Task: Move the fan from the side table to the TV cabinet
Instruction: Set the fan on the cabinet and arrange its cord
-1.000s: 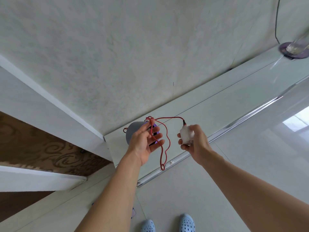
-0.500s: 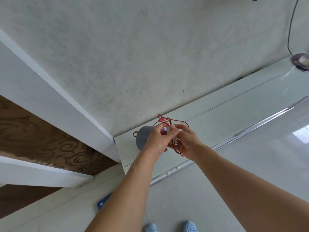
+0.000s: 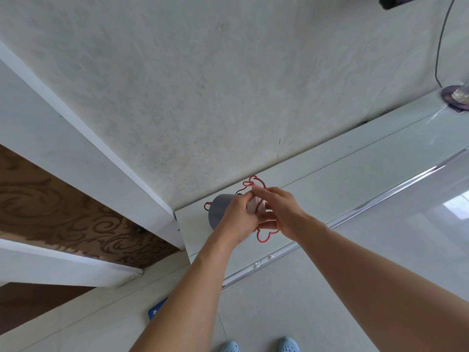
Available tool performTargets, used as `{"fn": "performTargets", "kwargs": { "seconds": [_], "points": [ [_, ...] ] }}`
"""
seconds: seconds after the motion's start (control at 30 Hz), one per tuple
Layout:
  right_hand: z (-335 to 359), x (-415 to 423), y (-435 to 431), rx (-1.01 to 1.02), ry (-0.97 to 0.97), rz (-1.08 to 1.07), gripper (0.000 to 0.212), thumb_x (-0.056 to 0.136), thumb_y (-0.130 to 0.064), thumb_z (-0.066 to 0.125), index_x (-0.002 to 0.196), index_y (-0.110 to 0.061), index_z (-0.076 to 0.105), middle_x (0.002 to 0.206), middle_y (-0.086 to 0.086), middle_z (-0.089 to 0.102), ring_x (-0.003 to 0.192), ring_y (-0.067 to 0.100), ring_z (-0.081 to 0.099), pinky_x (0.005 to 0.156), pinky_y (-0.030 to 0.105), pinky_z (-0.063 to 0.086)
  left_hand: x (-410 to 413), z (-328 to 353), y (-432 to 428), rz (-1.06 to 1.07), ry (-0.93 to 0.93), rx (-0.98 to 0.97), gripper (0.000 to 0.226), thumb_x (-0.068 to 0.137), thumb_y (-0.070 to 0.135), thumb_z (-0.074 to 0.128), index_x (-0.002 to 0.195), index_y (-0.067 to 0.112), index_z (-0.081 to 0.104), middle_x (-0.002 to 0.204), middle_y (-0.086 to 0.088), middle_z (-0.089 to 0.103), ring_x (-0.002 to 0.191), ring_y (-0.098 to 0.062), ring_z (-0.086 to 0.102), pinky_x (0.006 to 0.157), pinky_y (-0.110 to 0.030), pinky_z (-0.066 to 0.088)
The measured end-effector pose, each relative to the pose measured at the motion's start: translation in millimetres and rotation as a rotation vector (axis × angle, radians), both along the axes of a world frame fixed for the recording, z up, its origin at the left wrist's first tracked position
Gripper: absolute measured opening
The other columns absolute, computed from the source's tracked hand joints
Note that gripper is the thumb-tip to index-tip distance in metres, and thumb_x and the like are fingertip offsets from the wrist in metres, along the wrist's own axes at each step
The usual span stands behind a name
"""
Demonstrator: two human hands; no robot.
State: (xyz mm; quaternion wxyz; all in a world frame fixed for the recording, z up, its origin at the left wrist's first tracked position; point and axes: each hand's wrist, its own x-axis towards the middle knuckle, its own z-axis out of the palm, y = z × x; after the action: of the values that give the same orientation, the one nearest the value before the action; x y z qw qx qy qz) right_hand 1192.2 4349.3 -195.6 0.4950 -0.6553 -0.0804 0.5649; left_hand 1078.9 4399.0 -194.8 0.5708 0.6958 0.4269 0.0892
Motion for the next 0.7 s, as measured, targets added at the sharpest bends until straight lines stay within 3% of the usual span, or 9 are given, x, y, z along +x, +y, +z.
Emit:
{"fn": "performTargets", "kwargs": {
  "seconds": [0.1,0.2,0.33,0.4,0.5,0.57,0.63,0.7],
  "points": [
    [6,0,4,-0.025,-0.116,0.011,0.017,0.091,-0.021,0.057,0.095,-0.010,0.068,0.089,0.016,0.064,0.068,0.029,0.067,0.052,0.037,0.060,-1,3,-1,-0.026,-0.071,-0.091,0.037,0.081,0.026,0.069,0.115,0.040,0.063,0.083,0.018,0.072,0.077,0.001,0.068,0.062,-0.011,0.050],
    [7,0,4,-0.023,-0.147,-0.001,0.022,0.094,-0.010,0.043,0.094,-0.008,0.065,0.084,0.016,0.063,0.071,0.033,0.067,0.058,0.045,0.062,-2,7,-3,0.065,-0.083,-0.136,0.032,0.080,0.049,0.057,0.112,0.046,0.065,0.093,0.013,0.074,0.090,-0.005,0.069,0.073,-0.026,0.058],
    [5,2,3,-0.059,-0.151,-0.037,0.021,0.097,-0.008,0.038,0.098,-0.005,0.059,0.082,0.016,0.072,0.062,0.030,0.072,0.052,0.036,0.060,-5,6,-1,0.354,-0.069,0.012,0.022,0.084,0.024,0.061,0.101,0.037,0.065,0.096,0.004,0.064,0.088,-0.020,0.067,0.075,-0.039,0.060],
    [5,5,3,-0.091,-0.175,-0.057,0.021,0.096,-0.005,0.038,0.101,-0.002,0.059,0.079,0.015,0.072,0.061,0.029,0.070,0.053,0.035,0.058,-11,10,6,0.403,-0.146,-0.014,0.031,0.083,0.012,0.057,0.096,0.039,0.063,0.102,-0.004,0.065,0.081,-0.021,0.067,0.066,-0.035,0.060],
    [3,12,0,-0.166,-0.339,-0.061,0.029,0.094,-0.001,0.041,0.113,0.001,0.061,0.090,0.018,0.069,0.073,0.029,0.066,0.064,0.036,0.052,-18,24,23,0.448,-0.262,-0.047,0.051,0.083,0.007,0.058,0.119,0.043,0.056,0.097,-0.006,0.067,0.068,-0.013,0.064,0.053,-0.024,0.053],
    [5,16,-1,-0.175,-0.445,-0.080,0.038,0.089,0.003,0.037,0.118,-0.008,0.060,0.096,0.014,0.065,0.069,0.022,0.059,0.061,0.030,0.048,-20,34,32,0.435,-0.262,-0.030,0.065,0.078,0.013,0.063,0.135,0.039,0.044,0.095,-0.004,0.070,0.070,-0.012,0.064,0.060,-0.024,0.052],
    [14,17,3,-0.094,-0.461,-0.143,0.029,0.089,-0.003,0.039,0.102,-0.016,0.061,0.081,0.004,0.057,0.060,0.017,0.048,0.055,0.026,0.038,-20,43,42,0.412,-0.236,0.010,0.070,0.074,0.019,0.067,0.136,0.032,0.040,0.096,0.003,0.070,0.079,-0.012,0.066,0.073,-0.026,0.052],
    [29,18,12,-0.001,-0.394,-0.185,0.023,0.093,-0.018,0.045,0.094,-0.004,0.062,0.074,0.007,0.058,0.061,0.020,0.053,0.058,0.029,0.041,-16,53,49,0.374,-0.214,0.062,0.063,0.074,0.020,0.071,0.131,0.026,0.043,0.096,0.009,0.068,0.081,-0.008,0.065,0.066,-0.018,0.050]
  ]
}}
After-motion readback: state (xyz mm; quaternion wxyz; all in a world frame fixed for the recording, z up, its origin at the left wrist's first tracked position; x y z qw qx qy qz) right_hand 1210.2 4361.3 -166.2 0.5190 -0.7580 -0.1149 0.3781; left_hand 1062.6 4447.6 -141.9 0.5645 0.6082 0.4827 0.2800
